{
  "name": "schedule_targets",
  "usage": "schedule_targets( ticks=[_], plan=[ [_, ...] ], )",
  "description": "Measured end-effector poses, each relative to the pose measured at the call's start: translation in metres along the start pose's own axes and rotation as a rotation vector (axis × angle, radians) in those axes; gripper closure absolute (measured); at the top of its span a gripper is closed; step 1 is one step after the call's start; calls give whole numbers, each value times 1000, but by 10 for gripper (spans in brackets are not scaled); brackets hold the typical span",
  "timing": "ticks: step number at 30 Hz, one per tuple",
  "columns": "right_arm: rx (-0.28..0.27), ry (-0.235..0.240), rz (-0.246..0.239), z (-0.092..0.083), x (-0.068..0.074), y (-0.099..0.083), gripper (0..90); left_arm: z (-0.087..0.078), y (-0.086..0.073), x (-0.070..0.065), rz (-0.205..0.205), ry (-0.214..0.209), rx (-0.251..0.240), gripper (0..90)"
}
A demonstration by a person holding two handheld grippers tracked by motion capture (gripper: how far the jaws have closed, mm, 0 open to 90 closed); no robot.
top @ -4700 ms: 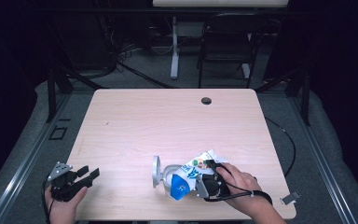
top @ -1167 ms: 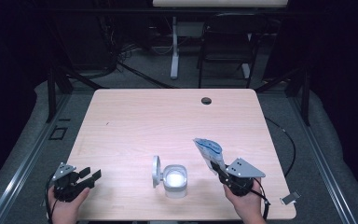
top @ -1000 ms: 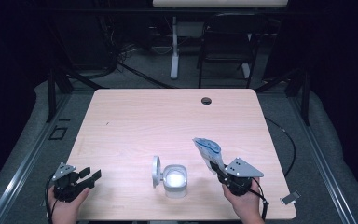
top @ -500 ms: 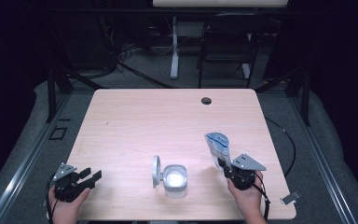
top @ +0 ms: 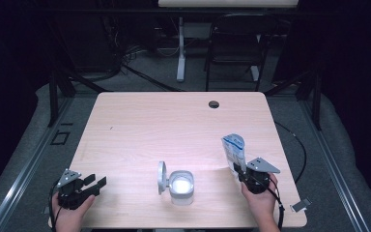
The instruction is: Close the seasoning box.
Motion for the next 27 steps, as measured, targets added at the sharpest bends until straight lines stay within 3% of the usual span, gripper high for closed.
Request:
schedule_targets(
  ticks=[5, 21, 27],
  plan=[
    [4, 3, 36, 0, -5, -3, 880, -1, 1, 0, 1, 0, -2, 489],
    [18, -21, 20, -2, -10, -9, 812, -1, 2, 0, 1, 0, -6, 488],
    [38, -52, -38, -2, -10, -13, 732, -2, 2, 1, -1, -2, -4, 488]
  ],
)
Point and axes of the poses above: each handheld gripper's, and its own axes: z roughly forward along the jaws, y roughly out of its top, x roughly to its left, the point moved 10 cm from there along z, roughly forward along the jaws, and after that the axes turned 5 degrees about -y, right-handed, at the moved point
